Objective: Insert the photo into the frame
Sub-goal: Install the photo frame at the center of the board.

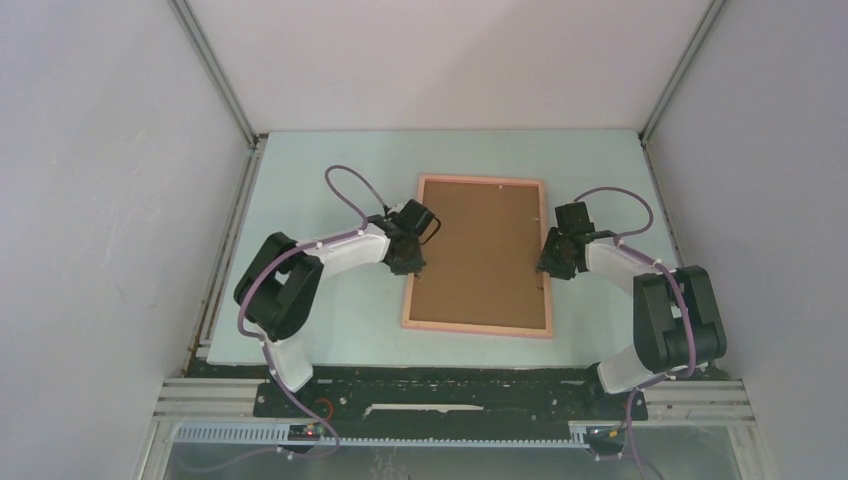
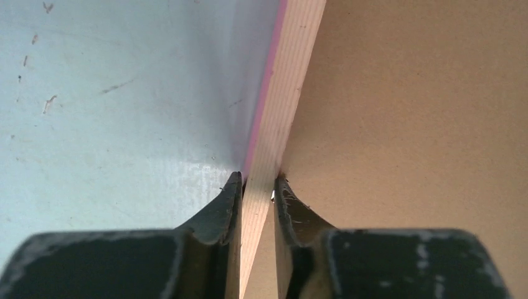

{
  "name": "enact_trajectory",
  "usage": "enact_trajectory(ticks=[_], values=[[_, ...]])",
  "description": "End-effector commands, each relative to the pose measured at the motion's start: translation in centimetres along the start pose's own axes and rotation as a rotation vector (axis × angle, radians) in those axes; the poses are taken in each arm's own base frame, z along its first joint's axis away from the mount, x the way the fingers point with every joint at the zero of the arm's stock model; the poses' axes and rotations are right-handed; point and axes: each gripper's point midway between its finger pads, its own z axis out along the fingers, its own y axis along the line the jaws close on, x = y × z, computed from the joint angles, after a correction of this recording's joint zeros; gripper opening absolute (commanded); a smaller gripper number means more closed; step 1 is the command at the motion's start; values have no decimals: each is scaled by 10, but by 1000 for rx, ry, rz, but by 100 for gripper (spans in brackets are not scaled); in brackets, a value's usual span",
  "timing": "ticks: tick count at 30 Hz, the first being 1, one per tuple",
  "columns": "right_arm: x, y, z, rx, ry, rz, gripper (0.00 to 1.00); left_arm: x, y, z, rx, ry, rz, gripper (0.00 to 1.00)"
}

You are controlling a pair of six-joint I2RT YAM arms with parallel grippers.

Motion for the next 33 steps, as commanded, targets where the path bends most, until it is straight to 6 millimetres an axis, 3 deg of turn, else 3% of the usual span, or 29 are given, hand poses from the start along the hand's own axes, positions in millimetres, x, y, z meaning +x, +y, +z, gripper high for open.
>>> enact_trajectory(ticks=[1,4,8,14,20,27,33], values=[[12,-1,11,10,37,-30,42,-10,22,-2,-72,-71,-82,11],[12,-1,11,9,37,-30,42,-9,23,-3,-77,-72,-98,0],[12,-1,11,10,37,-30,41,-13,15,-14,-33,-99,-84,0],[12,-1,11,9,36,-29,40,-40,7,-52,26,-179,-14,5],[12,-1,11,10,35,-31,40,-68,0,-78,100,-251,7,37],[11,0,12,5,33,-36,40,-86,-1,-70,107,-243,0,59],[12,2,12,1,31,-44,39,-122,-18,-49,103,-234,57,75]])
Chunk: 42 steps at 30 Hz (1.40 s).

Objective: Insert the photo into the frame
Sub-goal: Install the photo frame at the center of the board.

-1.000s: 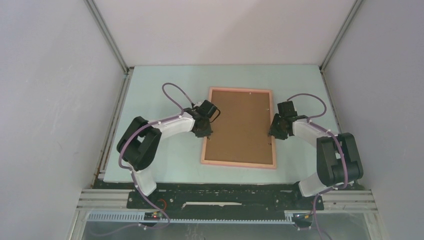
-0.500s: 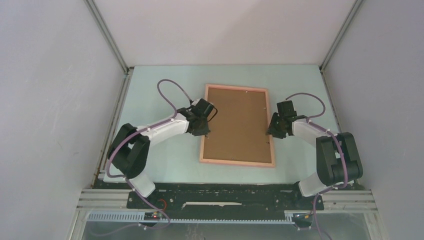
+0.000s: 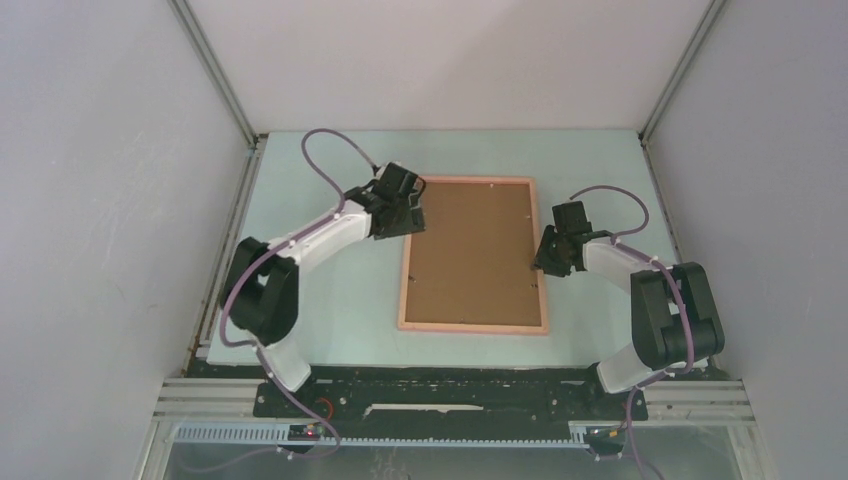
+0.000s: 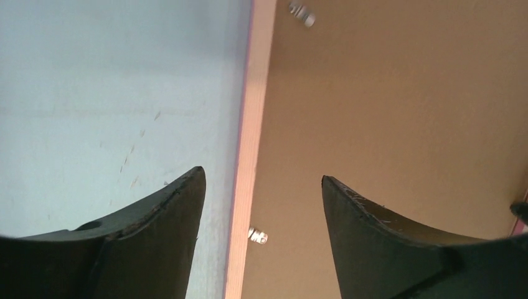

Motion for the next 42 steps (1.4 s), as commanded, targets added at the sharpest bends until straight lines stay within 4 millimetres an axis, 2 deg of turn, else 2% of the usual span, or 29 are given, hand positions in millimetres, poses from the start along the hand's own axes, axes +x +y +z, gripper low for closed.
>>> enact_trajectory(ticks=[1,4,9,13,21,24,26,30,35,39,42], values=[[15,-11,6,54,41,-33,39,-46,-28,17,42,-49,59,77],[14,-12,7,56,40,-33,39,-59,-38,34,27,-47,85,82],[14,-11,7,53,40,-35,39,-75,-42,61,-2,-45,87,82],[14,-11,7,53,39,-37,39,-76,-40,84,-26,-17,59,79],[14,-10,7,53,42,-41,39,-71,-32,112,-80,27,10,75],[14,-10,7,53,43,-42,39,-70,-26,122,-84,40,-17,69],[15,-11,7,55,44,-43,39,-70,-26,126,-72,53,-27,65],[14,-10,7,52,41,-44,39,-68,-31,129,-51,63,-27,66],[14,-10,7,52,42,-43,39,-64,-26,131,-77,69,-22,65],[14,-10,7,51,41,-44,39,-59,-21,130,-87,79,-10,60],[14,-10,7,51,42,-45,39,-55,-16,128,-101,88,9,50]])
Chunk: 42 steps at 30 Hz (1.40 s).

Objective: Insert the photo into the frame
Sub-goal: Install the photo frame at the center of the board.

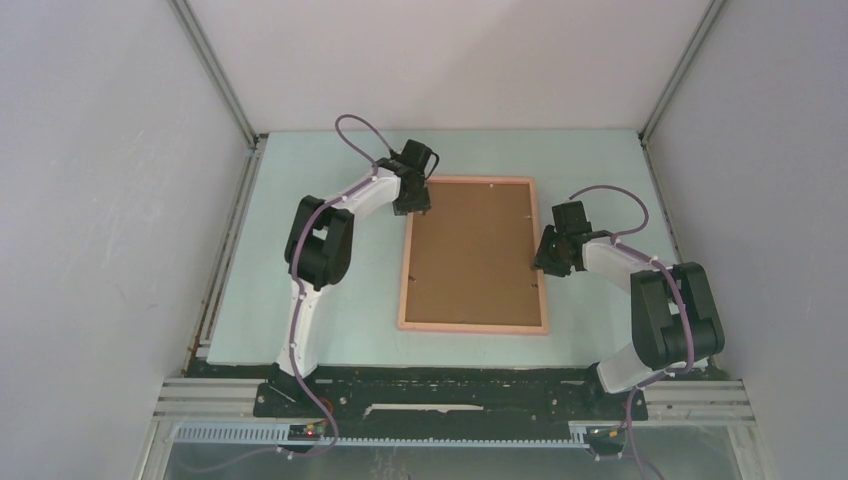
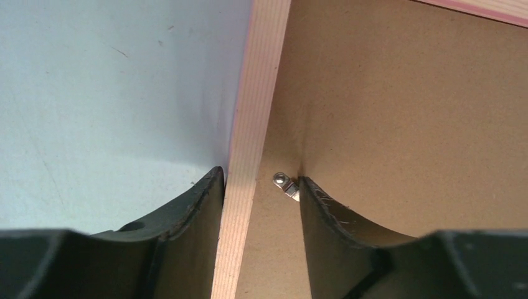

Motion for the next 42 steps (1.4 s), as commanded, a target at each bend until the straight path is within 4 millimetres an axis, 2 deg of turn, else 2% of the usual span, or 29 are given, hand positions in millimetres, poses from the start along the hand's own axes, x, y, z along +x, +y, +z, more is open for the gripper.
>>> enact_trajectory(ticks=[1,11,17,19,22,29,37,42], values=[[14,-9,7,49,43,-40,39,0,9,-5,-36,2,28,44],[14,-9,7,49,43,-42,39,-6,39,-10,-143,-18,81,11],[15,-9,7,49,43,-42,39,-19,48,-20,-148,-47,158,2],[15,-9,7,50,45,-43,39,-21,46,-25,-114,-62,230,6],[15,-9,7,49,44,-43,39,-24,40,-33,-63,-68,297,25],[15,-8,7,47,43,-46,39,-27,30,-44,-7,-75,246,46],[15,-8,7,45,41,-49,39,-18,36,-35,-15,-44,215,43],[15,-7,7,44,41,-53,39,-8,31,-31,30,-20,213,57]])
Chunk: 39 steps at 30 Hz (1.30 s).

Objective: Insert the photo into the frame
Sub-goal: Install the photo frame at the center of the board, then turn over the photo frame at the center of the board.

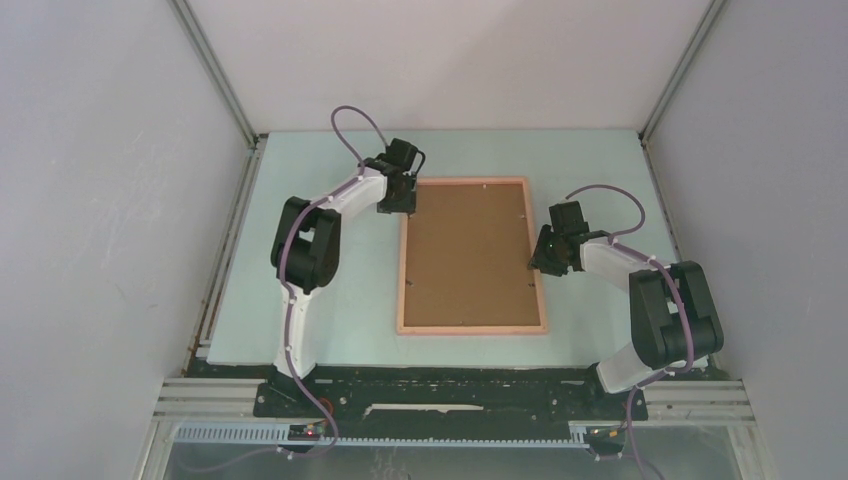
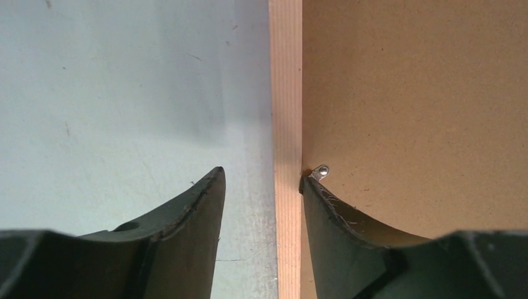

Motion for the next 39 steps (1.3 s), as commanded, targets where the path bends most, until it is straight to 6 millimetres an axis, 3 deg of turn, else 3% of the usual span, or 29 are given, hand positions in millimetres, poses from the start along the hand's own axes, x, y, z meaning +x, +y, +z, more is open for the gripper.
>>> enact_trajectory(ticks=[1,13,17,21,23,26,29,31,34,37,39], values=[[14,-14,5,62,44,-38,39,-2,-6,-13,51,-17,-15,57],[15,-13,5,62,48,-41,39,6,-6,-2,38,12,-43,51],[15,-12,5,62,48,-43,39,5,-2,0,10,16,-51,43],[15,-12,5,61,49,-42,39,3,0,0,-9,11,-57,26],[15,-13,5,62,49,-43,39,-1,0,-2,-8,1,-52,23],[14,-12,5,59,45,-46,39,-8,0,-15,1,-16,-47,26],[15,-8,6,56,40,-62,39,-12,-1,-40,36,-45,-66,43],[15,-7,6,66,39,-72,39,-10,-1,-59,69,-71,-89,50],[16,-6,7,86,46,-91,39,1,5,-87,104,-108,-117,56],[17,-5,8,98,52,-107,37,27,7,-108,175,-130,-160,61],[17,-5,8,108,56,-113,27,50,-4,-120,288,-131,-198,65]])
